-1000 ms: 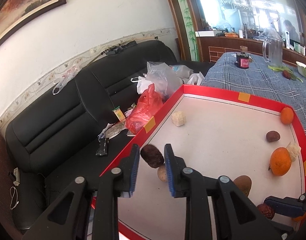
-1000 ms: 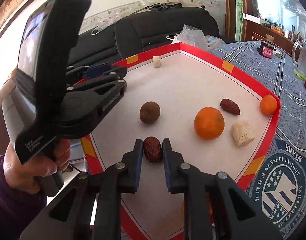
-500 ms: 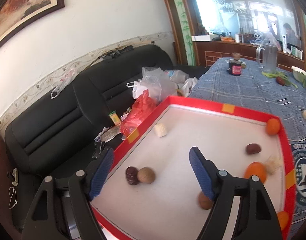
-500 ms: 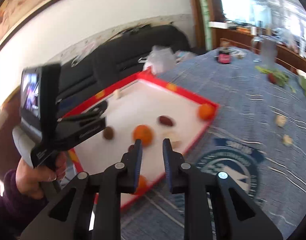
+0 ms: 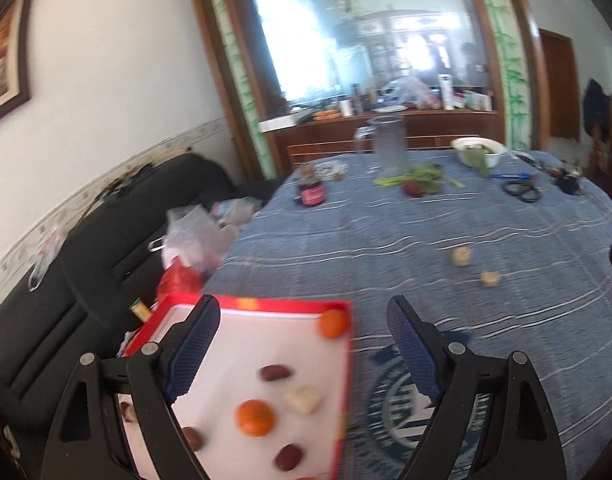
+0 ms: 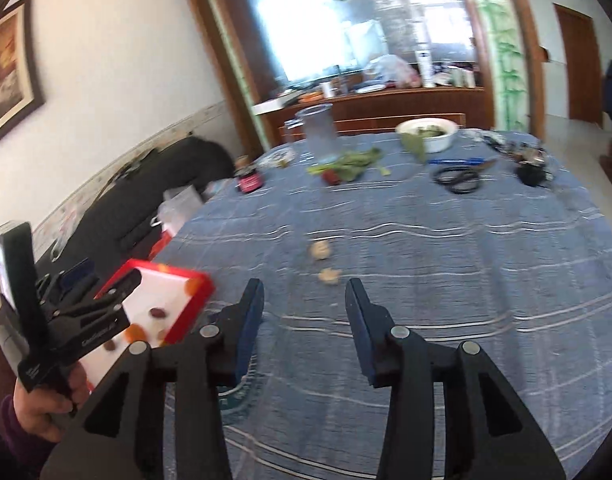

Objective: Organize fruits
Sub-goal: 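Grasp a beige cube with the right tool while the left tool grasps another beige cube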

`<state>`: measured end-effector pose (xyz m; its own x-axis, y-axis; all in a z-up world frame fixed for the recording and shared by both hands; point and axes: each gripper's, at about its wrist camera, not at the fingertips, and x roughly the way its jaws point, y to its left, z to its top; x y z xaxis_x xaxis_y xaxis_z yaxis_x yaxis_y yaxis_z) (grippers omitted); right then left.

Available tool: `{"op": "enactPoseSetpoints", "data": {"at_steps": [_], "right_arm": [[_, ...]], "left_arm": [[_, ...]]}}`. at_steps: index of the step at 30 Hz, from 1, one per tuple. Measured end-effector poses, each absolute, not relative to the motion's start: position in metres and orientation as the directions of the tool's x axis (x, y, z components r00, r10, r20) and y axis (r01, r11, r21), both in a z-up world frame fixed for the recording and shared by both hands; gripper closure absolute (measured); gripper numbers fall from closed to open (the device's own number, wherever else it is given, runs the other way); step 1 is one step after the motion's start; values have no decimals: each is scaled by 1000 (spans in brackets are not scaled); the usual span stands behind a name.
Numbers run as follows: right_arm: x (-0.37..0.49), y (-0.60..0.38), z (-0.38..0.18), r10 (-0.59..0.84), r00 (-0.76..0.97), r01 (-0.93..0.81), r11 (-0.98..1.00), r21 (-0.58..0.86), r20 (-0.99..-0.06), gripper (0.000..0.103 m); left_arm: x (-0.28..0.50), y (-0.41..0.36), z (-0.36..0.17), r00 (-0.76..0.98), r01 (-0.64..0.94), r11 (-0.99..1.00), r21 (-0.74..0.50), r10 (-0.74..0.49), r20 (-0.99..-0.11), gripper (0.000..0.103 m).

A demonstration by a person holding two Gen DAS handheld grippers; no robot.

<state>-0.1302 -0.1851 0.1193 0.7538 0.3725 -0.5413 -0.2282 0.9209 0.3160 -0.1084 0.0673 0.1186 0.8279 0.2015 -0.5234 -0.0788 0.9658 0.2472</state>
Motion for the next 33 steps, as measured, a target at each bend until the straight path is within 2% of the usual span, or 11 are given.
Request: {"op": "enactPoseSetpoints", "data": {"at_steps": [7, 15, 27, 30, 33], "right_arm": [[-126, -244, 121, 271, 782, -73, 934, 349, -561, 58], [-111, -266, 116, 231, 774, -9, 935, 354, -590, 58], [-64, -244, 108, 249, 720, -37, 946, 323, -648, 58], [-54, -237, 107, 244, 717, -49, 952, 302, -653, 58], [-39, -225, 100, 263, 707, -78, 952, 297, -656, 58]], "left_arm": [[-100, 9, 134, 839, 83, 974, 210, 46, -542, 17], [-96, -25, 137, 832, 162, 966, 203, -23, -554, 14], [-62, -14, 147, 836, 197, 946, 259, -24, -549, 14], [-47, 6, 152, 861, 144, 934, 325, 43, -507, 14], [-33, 33, 144, 855, 85, 929, 361, 118, -505, 13]]}}
